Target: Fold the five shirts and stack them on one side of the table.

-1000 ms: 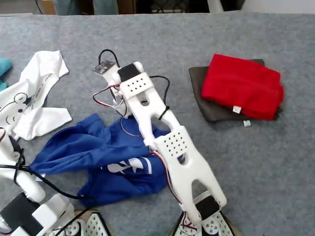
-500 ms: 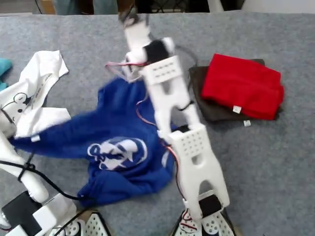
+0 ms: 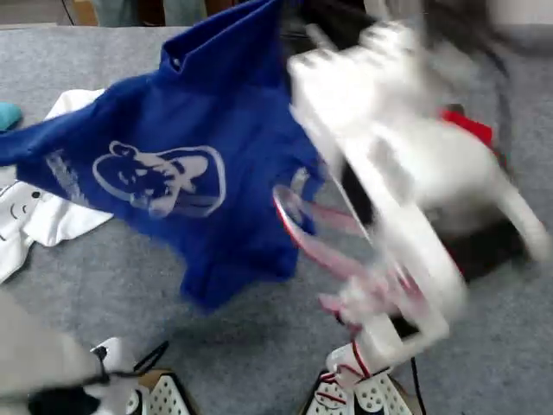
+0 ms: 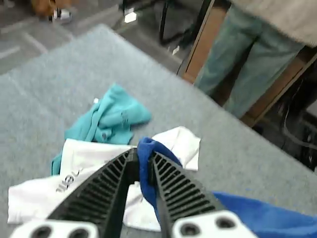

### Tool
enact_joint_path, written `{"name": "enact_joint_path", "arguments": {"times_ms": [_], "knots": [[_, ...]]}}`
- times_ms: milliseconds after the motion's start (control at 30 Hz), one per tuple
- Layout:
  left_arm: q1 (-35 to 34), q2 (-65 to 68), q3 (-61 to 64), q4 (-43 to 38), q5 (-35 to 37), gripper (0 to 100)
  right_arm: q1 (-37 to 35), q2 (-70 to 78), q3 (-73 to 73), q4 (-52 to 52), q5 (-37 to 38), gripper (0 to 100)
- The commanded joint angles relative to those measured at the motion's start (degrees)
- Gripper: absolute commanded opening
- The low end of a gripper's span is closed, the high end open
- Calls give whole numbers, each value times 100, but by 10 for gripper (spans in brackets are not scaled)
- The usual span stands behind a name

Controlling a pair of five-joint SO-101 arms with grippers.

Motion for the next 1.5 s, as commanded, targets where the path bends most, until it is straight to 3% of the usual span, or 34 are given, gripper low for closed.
{"name": "enact_joint_path", "arguments": {"times_ms": [0,267,633,733,833,1000,1133,1233,1467], "knots": [[40,-738,-453,26,-281,29,88,-919,-136,-695,-9,13],[-31,-2453,101,26,-862,29,510,-1938,418,-1011,-9,13],[31,-4281,4207,-53,-941,29,607,-2554,3310,-563,0,13],[31,-4308,5771,-844,-932,29,607,-2554,4611,-976,0,13],[40,-4308,7160,-2277,-923,29,677,-2589,6097,-1934,0,13],[646,-4000,8769,-5319,-668,29,870,-2554,8277,-4589,0,13],[1191,-3130,8945,-7103,-651,29,914,-2545,9560,-6769,0,13],[1393,-2224,8382,-7578,-651,29,923,-2536,9895,-7253,0,13],[1464,-413,6782,-7156,-651,29,1029,-2404,9938,-7235,0,13]]}}
